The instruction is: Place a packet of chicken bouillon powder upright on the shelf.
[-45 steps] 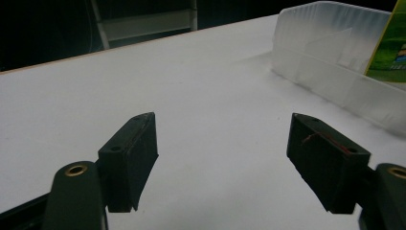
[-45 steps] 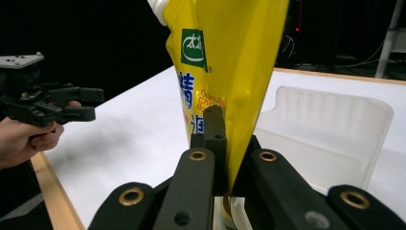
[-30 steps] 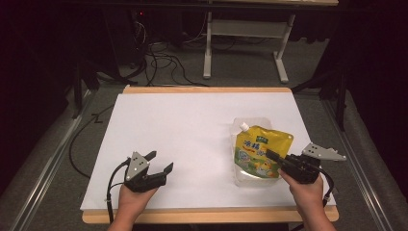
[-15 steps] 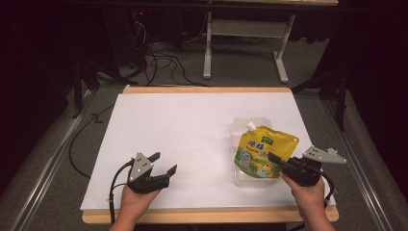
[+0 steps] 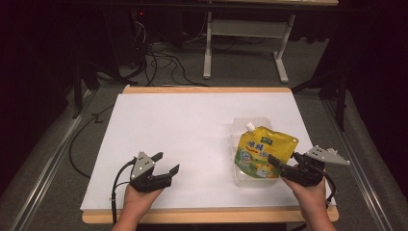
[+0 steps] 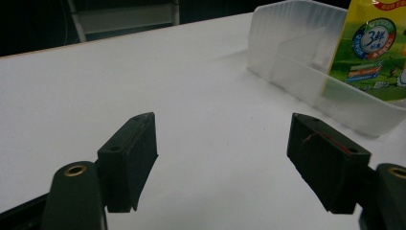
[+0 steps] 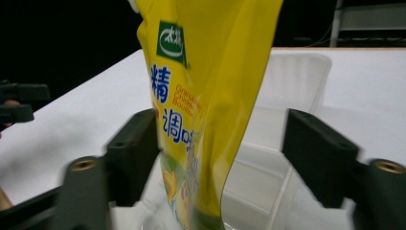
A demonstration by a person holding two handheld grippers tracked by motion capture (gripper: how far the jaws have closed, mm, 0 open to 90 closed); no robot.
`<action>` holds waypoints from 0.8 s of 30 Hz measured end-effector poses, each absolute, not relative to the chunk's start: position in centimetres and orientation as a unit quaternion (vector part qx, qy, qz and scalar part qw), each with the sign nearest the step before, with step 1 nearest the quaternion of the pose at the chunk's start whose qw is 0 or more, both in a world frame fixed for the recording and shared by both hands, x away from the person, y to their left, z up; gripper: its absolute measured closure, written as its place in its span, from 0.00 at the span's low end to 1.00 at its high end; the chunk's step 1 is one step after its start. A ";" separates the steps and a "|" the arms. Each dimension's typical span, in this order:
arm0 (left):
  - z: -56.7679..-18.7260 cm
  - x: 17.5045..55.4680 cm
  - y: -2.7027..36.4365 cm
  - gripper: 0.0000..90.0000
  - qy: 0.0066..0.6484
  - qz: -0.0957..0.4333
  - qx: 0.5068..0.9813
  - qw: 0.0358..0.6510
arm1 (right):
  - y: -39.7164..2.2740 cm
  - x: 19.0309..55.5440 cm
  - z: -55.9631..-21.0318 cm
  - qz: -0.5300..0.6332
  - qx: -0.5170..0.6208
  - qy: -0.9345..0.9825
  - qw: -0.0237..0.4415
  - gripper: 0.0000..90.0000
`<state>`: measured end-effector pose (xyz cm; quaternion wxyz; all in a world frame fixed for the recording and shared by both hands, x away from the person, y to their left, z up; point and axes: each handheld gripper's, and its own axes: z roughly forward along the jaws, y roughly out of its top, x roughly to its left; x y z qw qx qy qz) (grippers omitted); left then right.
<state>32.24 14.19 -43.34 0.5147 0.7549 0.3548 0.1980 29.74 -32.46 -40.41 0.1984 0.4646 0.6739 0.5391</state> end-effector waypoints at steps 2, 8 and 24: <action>-43.3 32.2 14.0 0.29 0.353 0.198 0.755 0.516 | -32.5 29.4 -39.9 0.540 0.467 0.668 0.208 0.20; -43.3 32.4 13.8 0.28 0.349 0.197 0.760 0.511 | -32.4 28.1 -37.4 0.558 0.452 0.654 0.239 0.11; -43.3 32.3 13.7 0.28 0.346 0.196 0.763 0.509 | -29.7 24.9 -32.5 0.592 0.373 0.662 0.269 0.08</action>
